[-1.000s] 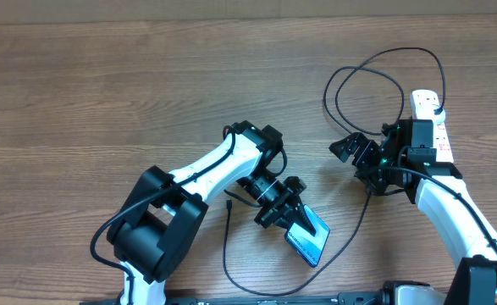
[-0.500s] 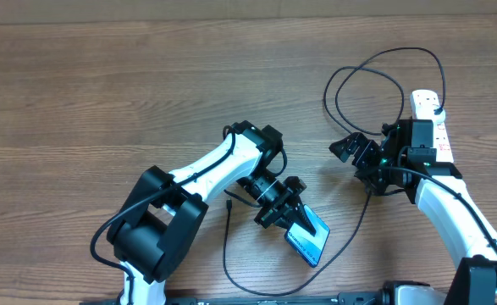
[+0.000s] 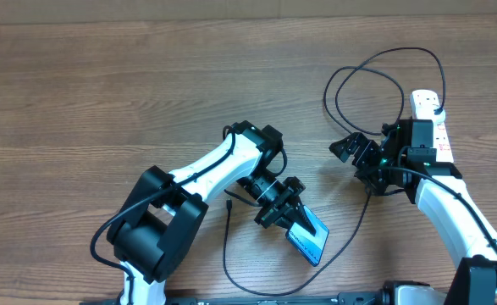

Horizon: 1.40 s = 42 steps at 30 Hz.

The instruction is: Plug charger to phone and switch on socket

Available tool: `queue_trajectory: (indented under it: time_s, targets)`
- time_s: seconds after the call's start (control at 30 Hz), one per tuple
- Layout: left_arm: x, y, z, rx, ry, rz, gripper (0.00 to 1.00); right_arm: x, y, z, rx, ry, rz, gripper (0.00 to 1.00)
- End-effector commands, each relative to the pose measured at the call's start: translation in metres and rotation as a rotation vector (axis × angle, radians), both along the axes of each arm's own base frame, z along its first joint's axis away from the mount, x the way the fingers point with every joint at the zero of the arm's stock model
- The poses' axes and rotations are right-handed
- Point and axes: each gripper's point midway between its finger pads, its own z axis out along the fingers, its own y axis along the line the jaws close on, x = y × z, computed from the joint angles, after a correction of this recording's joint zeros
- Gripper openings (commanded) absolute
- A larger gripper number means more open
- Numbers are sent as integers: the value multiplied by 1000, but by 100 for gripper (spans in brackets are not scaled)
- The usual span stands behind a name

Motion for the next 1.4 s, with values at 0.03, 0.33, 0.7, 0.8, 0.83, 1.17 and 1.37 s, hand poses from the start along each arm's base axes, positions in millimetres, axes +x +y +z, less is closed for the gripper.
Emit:
queue_trajectory:
  time_s: [0.03, 0.33, 0.7, 0.8, 0.83, 1.17, 1.37]
  targets:
    - [1, -2, 15, -41, 22, 21, 4, 3, 0, 4, -13, -22, 5, 100]
    - [1, -2, 15, -41, 22, 21, 4, 3, 0, 4, -13, -22, 5, 100]
    - [3, -6, 25, -85, 58, 41, 4, 3, 0, 4, -13, -22, 5, 100]
    - [3, -6, 25, -85, 59, 41, 4, 3, 0, 4, -13, -22, 5, 100]
    - [3, -6, 25, -87, 59, 43, 4, 3, 0, 4, -13, -22, 5, 100]
    - [23, 1, 32, -123, 78, 112, 4, 3, 0, 4, -13, -22, 5, 100]
    - [28, 4, 32, -123, 79, 128, 4, 3, 0, 4, -13, -22, 5, 100]
